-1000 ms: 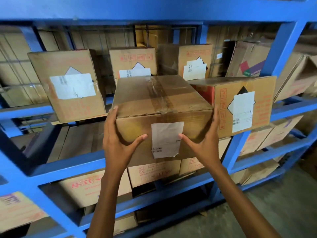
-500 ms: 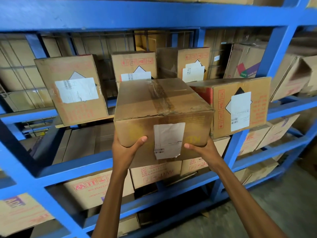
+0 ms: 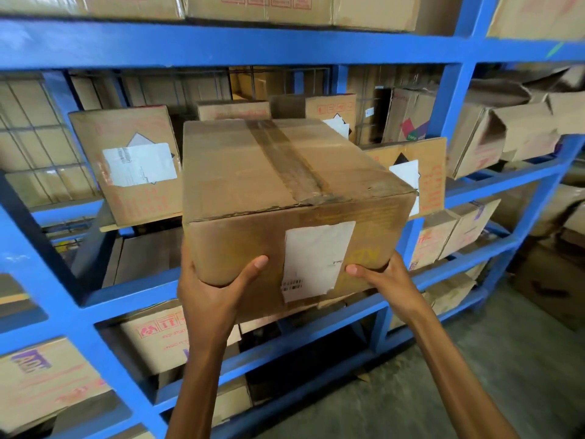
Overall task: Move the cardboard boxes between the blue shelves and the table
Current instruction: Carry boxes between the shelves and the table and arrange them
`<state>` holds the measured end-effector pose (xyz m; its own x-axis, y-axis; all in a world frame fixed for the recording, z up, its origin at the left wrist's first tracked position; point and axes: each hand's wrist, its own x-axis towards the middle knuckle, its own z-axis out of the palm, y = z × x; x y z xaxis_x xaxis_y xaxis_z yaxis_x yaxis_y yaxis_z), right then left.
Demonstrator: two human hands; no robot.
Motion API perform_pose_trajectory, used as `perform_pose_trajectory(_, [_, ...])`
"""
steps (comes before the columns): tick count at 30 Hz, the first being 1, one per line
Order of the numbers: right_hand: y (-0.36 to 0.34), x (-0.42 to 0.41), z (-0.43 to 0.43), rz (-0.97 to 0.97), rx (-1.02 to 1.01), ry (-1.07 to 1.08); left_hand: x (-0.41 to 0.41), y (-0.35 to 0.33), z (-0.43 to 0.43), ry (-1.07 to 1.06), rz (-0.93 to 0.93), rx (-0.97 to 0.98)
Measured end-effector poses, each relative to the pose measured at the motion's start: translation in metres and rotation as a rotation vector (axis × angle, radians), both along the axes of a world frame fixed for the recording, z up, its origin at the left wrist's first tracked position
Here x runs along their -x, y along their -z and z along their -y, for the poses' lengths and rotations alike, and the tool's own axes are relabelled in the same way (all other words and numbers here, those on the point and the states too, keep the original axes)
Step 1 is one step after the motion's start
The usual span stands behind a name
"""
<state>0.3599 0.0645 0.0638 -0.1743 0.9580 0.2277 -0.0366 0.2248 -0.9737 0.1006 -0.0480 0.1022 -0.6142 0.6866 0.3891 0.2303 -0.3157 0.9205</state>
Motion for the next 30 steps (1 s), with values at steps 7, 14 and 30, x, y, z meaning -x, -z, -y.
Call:
perform_pose_trajectory(7, [-0.022,-0.025,0.071,-0.003,-0.110,0.033,-0.021,-0.015,0.077,0.018,0.055,-0.110])
perform_pose_trajectory(14, [-0.040,-0.069,0.141,-0.002,-0.183,0.144,-0.053,-0.019,0.105,0.165,0.109,-0.168])
perform_pose_trajectory(30, [-0.009,-0.241,0.362,-0.056,-0.148,1.023,-0.286,-0.008,0.071,1.096,0.158,-0.051])
